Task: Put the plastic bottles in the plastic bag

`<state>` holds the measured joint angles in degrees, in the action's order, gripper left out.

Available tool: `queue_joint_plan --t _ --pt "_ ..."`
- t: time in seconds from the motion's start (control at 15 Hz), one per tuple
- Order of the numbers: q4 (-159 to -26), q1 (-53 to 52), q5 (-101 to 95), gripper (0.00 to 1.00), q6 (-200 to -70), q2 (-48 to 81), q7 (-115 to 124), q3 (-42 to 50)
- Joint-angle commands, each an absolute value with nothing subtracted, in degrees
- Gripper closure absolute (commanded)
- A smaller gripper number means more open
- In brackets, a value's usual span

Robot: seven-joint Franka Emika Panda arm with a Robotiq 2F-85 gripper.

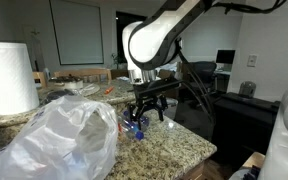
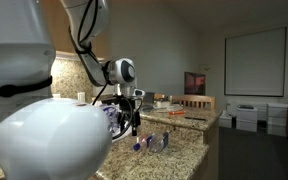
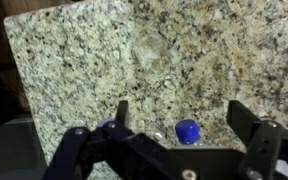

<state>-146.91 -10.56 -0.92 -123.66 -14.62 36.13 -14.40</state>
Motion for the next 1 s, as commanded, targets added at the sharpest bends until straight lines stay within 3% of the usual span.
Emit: queue_joint_plan --t 0.0,0.27,0.67,0.93 --pt "-146.8 -10.0 -0.7 0.0 -124.0 -15.0 34.1 -14.7" --pt "-146.8 -10.0 -0.7 0.0 -124.1 -15.6 32.5 -14.6" --pt "-140.3 -8.5 -17.5 0.0 -122.6 -5.1 33.2 -16.5" --pt "-138.4 -10.1 -20.9 0.0 -128.7 -0.3 28.8 -14.5"
